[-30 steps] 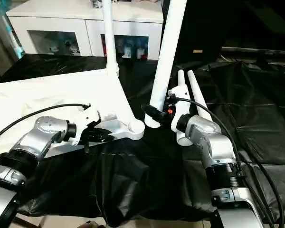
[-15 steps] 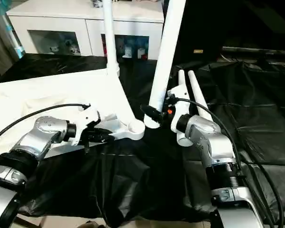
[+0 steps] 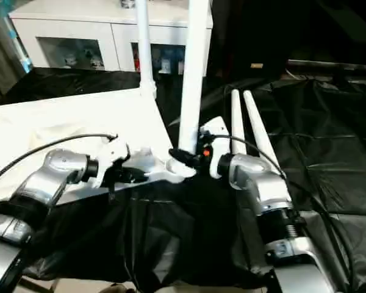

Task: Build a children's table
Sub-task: Insert table leg to table base

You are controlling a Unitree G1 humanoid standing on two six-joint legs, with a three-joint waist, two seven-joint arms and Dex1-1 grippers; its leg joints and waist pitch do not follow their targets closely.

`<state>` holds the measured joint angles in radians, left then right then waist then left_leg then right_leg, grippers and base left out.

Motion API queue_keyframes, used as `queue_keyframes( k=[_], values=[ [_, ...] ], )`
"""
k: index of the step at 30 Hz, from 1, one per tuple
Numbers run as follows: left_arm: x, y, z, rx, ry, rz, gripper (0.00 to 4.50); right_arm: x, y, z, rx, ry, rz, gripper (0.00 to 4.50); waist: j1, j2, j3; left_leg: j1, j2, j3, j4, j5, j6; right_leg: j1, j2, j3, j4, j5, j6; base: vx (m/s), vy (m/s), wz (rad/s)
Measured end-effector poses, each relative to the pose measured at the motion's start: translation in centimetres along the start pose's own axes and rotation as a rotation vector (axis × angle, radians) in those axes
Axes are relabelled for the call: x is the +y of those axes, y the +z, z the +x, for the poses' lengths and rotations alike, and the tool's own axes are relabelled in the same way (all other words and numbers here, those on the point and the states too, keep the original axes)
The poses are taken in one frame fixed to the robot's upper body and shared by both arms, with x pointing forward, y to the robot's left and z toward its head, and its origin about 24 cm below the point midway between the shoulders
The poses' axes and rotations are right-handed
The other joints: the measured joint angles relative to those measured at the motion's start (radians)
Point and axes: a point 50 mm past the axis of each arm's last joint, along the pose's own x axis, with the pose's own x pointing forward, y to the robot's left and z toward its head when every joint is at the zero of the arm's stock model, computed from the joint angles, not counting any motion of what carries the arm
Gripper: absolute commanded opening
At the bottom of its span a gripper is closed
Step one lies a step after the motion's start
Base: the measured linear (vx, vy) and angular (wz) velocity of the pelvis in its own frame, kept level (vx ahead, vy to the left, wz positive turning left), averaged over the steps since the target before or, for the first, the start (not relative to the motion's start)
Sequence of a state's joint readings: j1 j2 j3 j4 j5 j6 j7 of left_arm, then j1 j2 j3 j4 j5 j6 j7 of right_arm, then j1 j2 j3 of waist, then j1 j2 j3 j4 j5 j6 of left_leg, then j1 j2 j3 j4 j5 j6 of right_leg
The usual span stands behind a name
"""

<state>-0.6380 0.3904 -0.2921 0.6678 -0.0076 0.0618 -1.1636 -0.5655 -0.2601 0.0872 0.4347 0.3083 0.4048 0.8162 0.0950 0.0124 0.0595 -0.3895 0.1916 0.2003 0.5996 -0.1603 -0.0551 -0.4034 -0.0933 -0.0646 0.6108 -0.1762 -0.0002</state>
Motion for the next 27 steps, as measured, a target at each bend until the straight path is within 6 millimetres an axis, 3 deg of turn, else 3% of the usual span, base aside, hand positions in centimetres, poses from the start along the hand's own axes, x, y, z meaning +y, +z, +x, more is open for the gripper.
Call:
queue_keyframes(
  k=[10,27],
  values=[
    [-1.5,0.3,0.6,0.001,-0.031,0.020,0.00,0.5,-1.1,0.6,0.052,0.047,0.006,1.97,0.001,-0.004,0.000,0.001,0.000,0.000,0.000,0.000,0.000,0.000,0.000,0.000,0.001,0.000,0.000,0.000,0.000,0.00],
    [-1.5,0.3,0.4,0.009,-0.010,0.007,0.00,0.4,-1.9,0.2,-0.023,0.029,0.054,1.97,-0.002,-0.006,-0.002,0.001,0.000,0.000,0.000,0.000,0.000,0.001,0.000,0.000,0.001,0.000,0.000,0.000,0.000,0.00]
  ],
)
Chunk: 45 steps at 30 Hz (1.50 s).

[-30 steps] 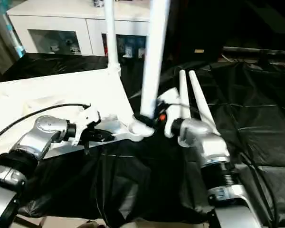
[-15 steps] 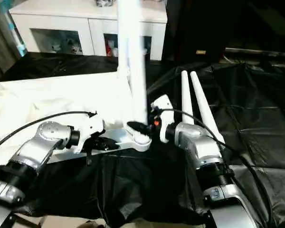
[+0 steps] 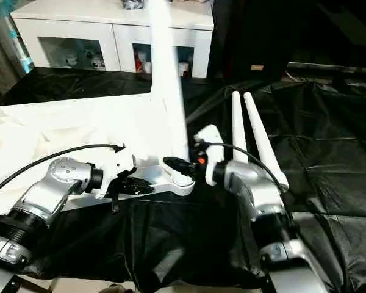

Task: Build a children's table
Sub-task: Insert table leg to table base

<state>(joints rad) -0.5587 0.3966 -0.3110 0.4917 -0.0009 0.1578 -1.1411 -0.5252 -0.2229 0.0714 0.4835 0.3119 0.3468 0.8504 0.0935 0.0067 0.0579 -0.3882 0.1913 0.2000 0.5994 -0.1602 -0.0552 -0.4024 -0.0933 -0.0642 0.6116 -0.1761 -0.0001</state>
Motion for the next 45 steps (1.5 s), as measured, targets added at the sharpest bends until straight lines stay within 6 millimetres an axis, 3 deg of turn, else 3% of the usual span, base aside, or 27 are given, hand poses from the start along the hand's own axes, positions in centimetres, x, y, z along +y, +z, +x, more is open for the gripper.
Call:
queue_keyframes(
  k=[20,32,45],
  values=[
    [0.4,-0.3,0.1,0.006,0.008,-0.028,0.00,-0.3,-3.4,-0.5,-0.267,-0.098,0.196,1.96,0.000,0.009,-0.002,0.004,0.000,-0.002,-0.001,0.000,0.000,0.003,0.000,-0.001,0.000,0.000,0.000,0.000,0.000,0.00],
    [0.5,-0.3,0.3,0.000,0.004,-0.022,0.00,-0.3,-3.6,-1.1,-0.257,-0.087,0.095,1.96,0.002,0.021,-0.002,0.004,-0.001,-0.003,-0.002,0.000,0.000,0.005,0.000,-0.001,-0.001,0.000,-0.001,0.000,0.000,0.00],
    [0.5,-0.2,0.6,-0.008,0.000,-0.009,0.00,-0.4,-3.6,-3.1,-0.228,-0.059,0.025,1.95,0.008,0.023,-0.001,0.004,-0.001,-0.003,-0.003,0.000,0.000,0.005,0.000,-0.001,-0.002,-0.004,0.006,0.000,0.000,0.00]
  ],
)
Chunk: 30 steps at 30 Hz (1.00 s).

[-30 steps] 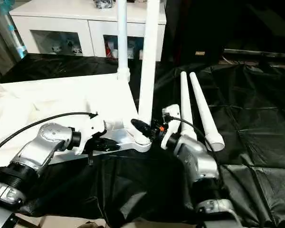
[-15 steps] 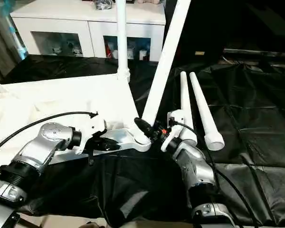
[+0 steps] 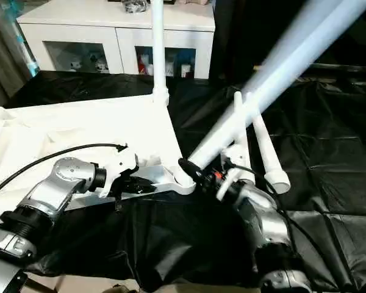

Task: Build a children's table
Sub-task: Insert table leg to table base

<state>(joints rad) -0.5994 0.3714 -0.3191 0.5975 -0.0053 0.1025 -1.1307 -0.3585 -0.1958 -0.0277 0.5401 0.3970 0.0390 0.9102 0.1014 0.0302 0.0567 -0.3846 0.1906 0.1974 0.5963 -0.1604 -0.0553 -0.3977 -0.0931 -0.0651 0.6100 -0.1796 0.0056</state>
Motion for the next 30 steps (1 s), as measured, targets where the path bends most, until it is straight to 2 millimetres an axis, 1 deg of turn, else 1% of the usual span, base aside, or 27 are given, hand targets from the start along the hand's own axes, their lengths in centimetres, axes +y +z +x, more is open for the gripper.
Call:
queue_keyframes(
  k=[6,16,18,23,30],
  values=[
    [0.0,0.0,0.1,0.001,-0.003,0.002,0.00,0.0,0.4,0.1,0.031,0.019,-0.040,1.95,0.002,0.000,0.000,0.000,0.000,0.000,0.000,0.000,0.000,0.000,0.000,0.000,0.000,0.000,0.000,0.000,0.000,0.00],
    [0.2,-0.1,-0.1,0.007,0.006,0.006,0.00,-0.2,2.1,1.6,0.184,0.114,-0.201,1.95,-0.008,0.000,0.001,0.000,0.000,0.000,-0.002,0.000,0.000,-0.001,0.000,0.000,-0.001,0.000,0.000,0.000,0.000,0.00],
    [0.2,-0.1,-0.2,0.009,0.008,0.007,0.00,-0.2,2.3,1.8,0.214,0.142,-0.227,1.95,-0.010,-0.004,0.001,0.000,0.000,0.000,-0.002,0.000,0.000,-0.001,0.000,0.000,-0.001,0.000,0.000,0.000,0.000,0.00],
    [0.3,-0.1,-0.3,0.012,0.009,0.007,0.00,-0.4,2.7,2.4,0.266,0.193,-0.245,1.95,-0.013,-0.007,0.002,0.000,0.000,0.000,-0.002,0.000,0.000,-0.001,0.000,0.000,-0.001,0.000,0.000,0.000,0.000,0.00],
    [0.2,0.0,-0.5,0.021,-0.019,0.021,0.00,-0.6,2.9,2.6,0.301,0.270,-0.241,1.95,-0.012,-0.016,-0.002,0.000,0.000,0.000,-0.004,0.000,0.000,-0.002,0.000,0.000,-0.001,0.000,0.000,0.000,0.000,0.00]
  ],
)
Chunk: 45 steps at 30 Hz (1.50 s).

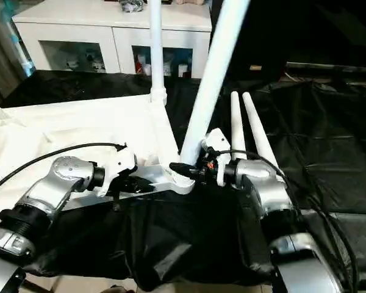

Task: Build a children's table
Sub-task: Insert table leg to table base

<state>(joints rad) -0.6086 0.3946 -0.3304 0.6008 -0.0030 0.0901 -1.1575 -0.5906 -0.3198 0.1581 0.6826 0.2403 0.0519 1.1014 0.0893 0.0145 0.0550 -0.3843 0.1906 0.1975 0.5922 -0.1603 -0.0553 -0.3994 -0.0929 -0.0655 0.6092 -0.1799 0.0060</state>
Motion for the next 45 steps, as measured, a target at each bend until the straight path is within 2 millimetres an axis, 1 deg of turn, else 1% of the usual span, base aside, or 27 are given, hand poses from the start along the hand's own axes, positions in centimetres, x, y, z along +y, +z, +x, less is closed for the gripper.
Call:
queue_keyframes(
  k=[7,10,26,32,35,37,40,42,45],
  values=[
    [-0.1,0.1,-0.5,0.019,-0.035,0.028,0.00,0.3,0.3,0.2,0.059,0.114,-0.091,1.95,0.000,-0.003,-0.001,0.000,0.000,0.001,-0.002,0.000,0.000,0.000,0.000,0.000,0.000,0.000,-0.001,0.000,0.000,0.00],
    [-0.2,0.3,-0.5,0.025,-0.043,0.045,0.00,0.4,0.4,0.1,0.068,0.137,-0.131,1.95,0.001,-0.007,0.000,0.000,0.000,0.001,-0.004,0.000,0.000,0.000,0.000,0.000,0.000,-0.002,-0.003,0.000,0.000,0.00],
    [-0.4,0.2,-1.1,0.041,-0.095,0.058,0.00,0.9,0.4,0.1,0.065,0.231,-0.170,1.94,0.001,-0.009,-0.001,0.000,0.000,0.002,-0.008,0.000,0.000,0.000,0.001,0.000,-0.001,-0.008,-0.005,0.000,0.000,0.00],
    [-0.4,0.2,-1.1,0.041,-0.093,0.059,0.00,0.9,0.4,0.1,0.061,0.233,-0.181,1.94,0.001,-0.010,-0.001,0.000,0.000,0.002,-0.007,0.000,0.000,0.000,0.001,0.000,-0.001,-0.008,-0.005,0.000,0.000,0.00],
    [-0.2,0.1,-1.0,0.045,-0.065,0.046,0.00,0.8,0.2,0.4,0.047,0.187,-0.165,1.94,-0.001,-0.013,-0.003,0.002,0.000,0.002,-0.007,0.000,0.000,0.001,0.001,0.000,0.000,-0.007,-0.005,0.000,0.000,0.00],
    [0.2,0.2,-0.8,0.048,-0.017,0.028,0.00,0.4,0.1,0.7,0.026,0.107,-0.150,1.94,-0.002,-0.015,-0.004,0.002,0.000,0.002,-0.007,0.000,0.000,0.001,0.001,0.000,0.001,-0.007,-0.006,0.000,0.000,0.00],
    [1.0,0.5,-0.1,0.055,0.066,-0.018,0.00,-0.3,-0.2,1.4,0.013,-0.048,-0.130,1.94,-0.009,-0.017,-0.002,0.003,0.000,0.001,-0.007,0.000,0.000,0.000,0.001,0.000,0.000,-0.009,-0.002,-0.040,0.003,-0.03],
    [1.4,0.7,0.4,0.057,0.116,-0.057,0.00,-0.7,-0.1,2.1,-0.004,-0.152,-0.100,1.94,-0.018,-0.019,-0.001,0.003,0.000,0.000,-0.006,0.000,0.000,-0.001,0.001,-0.001,-0.002,-0.009,-0.002,-0.059,0.008,-0.06],
    [1.7,0.9,0.9,0.066,0.181,-0.109,0.00,-1.1,-0.2,3.1,-0.006,-0.271,-0.056,1.94,-0.033,-0.019,-0.001,0.003,0.000,-0.003,-0.008,0.000,0.000,-0.002,0.001,-0.004,-0.008,-0.009,-0.002,-0.036,0.006,-0.05]
  ],
)
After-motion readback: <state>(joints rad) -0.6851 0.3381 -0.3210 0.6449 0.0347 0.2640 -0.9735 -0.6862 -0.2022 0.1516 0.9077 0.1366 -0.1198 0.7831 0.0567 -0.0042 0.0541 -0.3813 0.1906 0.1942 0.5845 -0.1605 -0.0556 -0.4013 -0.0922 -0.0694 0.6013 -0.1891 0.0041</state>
